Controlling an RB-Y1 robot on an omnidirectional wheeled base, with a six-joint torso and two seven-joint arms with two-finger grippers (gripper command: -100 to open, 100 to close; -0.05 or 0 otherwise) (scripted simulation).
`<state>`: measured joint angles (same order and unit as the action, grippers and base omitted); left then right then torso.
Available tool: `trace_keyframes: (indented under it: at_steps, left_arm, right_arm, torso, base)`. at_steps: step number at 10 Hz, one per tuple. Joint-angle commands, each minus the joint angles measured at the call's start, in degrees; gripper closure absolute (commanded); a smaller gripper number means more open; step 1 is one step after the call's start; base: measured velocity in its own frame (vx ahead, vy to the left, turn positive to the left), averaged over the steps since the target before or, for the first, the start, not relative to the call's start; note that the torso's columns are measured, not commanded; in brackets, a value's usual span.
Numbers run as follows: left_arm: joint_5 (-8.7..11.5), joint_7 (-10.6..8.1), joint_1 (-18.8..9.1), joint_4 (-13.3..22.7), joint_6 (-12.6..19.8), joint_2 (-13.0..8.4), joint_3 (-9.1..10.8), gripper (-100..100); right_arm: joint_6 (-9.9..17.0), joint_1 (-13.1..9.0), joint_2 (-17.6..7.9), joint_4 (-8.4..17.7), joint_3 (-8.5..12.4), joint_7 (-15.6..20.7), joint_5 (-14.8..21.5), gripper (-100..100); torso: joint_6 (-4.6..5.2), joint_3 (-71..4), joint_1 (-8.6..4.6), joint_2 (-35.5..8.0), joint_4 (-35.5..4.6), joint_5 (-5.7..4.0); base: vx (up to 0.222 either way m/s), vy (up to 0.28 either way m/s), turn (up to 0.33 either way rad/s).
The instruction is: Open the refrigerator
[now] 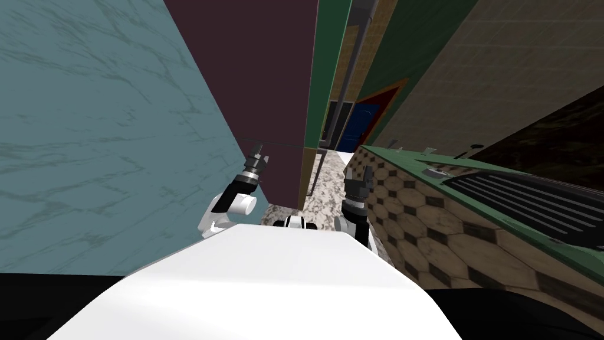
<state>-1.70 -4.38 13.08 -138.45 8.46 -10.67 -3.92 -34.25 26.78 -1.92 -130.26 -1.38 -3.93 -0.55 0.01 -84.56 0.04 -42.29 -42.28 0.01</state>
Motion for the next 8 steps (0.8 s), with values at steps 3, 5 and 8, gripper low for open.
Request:
trace_keyframes:
  at_steps: [3, 5, 8]
  left_arm:
    - [0.82, -0.03, -3.44, -0.61, 7.09, -0.13, -0.19, -100]
    - [1.24, -0.06, -5.13, -0.80, 10.34, -0.14, -0.25, -100]
    - [2.11, -0.13, -8.62, -1.04, 15.49, -0.09, -0.40, -100]
  right_arm:
    - [0.00, 0.00, 0.00, 0.00, 0.00, 0.00, 0.00, 0]
    - [0.00, 0.00, 0.00, 0.00, 0.00, 0.00, 0.00, 0]
    - [0.00, 0.00, 0.00, 0.00, 0.00, 0.00, 0.00, 0]
  torso:
    - [-0.01, -0.02, -0.12, 0.03, 0.00, -0.03]
    - [-0.02, -0.01, -0.08, 0.01, 0.00, -0.02]
    - [0.00, 0.00, -0.01, 0.00, 0.00, 0.00]
  base:
    - [0.039, -0.080, 0.076]
    - [0.035, -0.086, 0.083]
    - [0.037, -0.083, 0.091]
